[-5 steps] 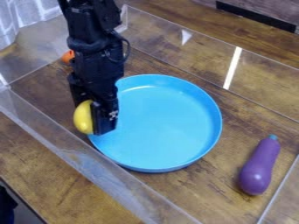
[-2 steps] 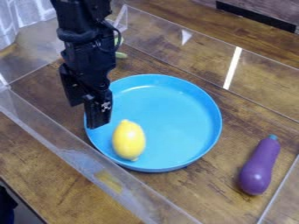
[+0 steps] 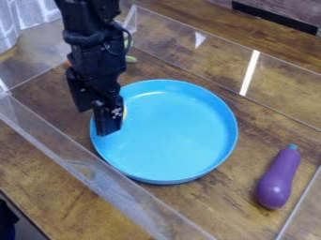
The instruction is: Remove the lemon from the blue tray and put it on the table
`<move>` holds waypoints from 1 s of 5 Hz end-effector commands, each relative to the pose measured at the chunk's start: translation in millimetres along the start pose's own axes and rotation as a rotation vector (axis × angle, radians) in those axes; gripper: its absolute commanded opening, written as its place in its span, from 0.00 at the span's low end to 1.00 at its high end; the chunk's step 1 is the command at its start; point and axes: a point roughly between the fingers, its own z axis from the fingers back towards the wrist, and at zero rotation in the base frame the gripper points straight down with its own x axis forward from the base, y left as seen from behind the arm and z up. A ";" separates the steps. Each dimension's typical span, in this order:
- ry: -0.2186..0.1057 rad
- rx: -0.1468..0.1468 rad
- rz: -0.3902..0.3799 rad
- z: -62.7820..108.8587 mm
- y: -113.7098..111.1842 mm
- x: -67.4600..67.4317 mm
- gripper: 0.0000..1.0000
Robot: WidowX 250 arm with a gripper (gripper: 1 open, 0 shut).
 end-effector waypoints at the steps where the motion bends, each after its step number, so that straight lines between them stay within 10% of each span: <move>1: -0.043 0.012 -0.003 14.3 2.2 6.4 1.00; 5: -0.094 0.017 0.013 34.9 10.4 8.7 1.00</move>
